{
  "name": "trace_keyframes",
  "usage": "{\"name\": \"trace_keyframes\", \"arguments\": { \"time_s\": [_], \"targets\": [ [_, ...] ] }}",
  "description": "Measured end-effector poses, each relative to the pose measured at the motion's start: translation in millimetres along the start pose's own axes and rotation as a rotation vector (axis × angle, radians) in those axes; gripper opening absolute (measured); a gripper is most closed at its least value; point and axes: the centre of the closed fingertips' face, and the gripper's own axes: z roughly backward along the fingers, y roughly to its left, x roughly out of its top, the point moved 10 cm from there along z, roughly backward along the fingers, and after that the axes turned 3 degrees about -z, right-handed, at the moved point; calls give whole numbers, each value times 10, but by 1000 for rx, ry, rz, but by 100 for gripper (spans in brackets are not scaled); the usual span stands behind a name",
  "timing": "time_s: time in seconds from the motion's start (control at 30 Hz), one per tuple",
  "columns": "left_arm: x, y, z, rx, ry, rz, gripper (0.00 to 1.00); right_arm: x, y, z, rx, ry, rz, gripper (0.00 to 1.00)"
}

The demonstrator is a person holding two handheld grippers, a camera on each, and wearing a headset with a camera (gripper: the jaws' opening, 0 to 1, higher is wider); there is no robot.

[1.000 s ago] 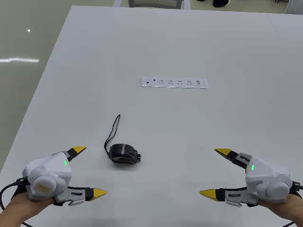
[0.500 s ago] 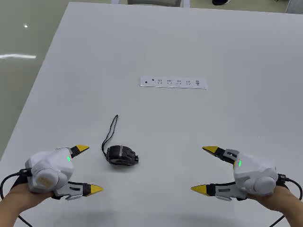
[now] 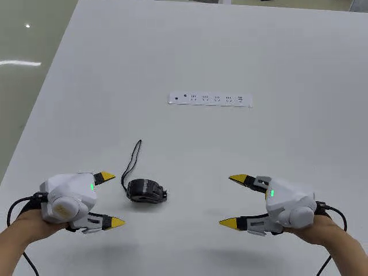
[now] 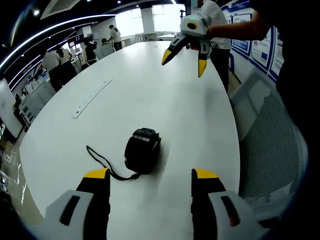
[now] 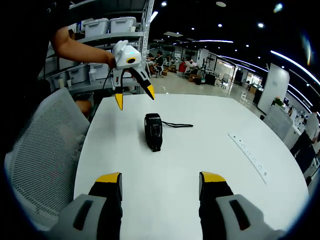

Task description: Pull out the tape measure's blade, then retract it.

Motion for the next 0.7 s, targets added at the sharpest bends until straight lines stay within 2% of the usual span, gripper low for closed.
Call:
{"name": "trace_keyframes", "arguments": {
  "time_s": [0.3, 0.5, 0.7],
  "targets": [
    [-3, 87, -160, -34, 19, -43, 60, 36, -39, -232, 34, -3, 19, 58],
    [-3, 144, -250, -56, 29, -67, 57, 46, -73, -404, 57, 4, 56, 54],
    [-24, 215, -345, -76, 48, -102, 53, 72, -112, -576, 81, 2, 56, 51]
  ]
}}
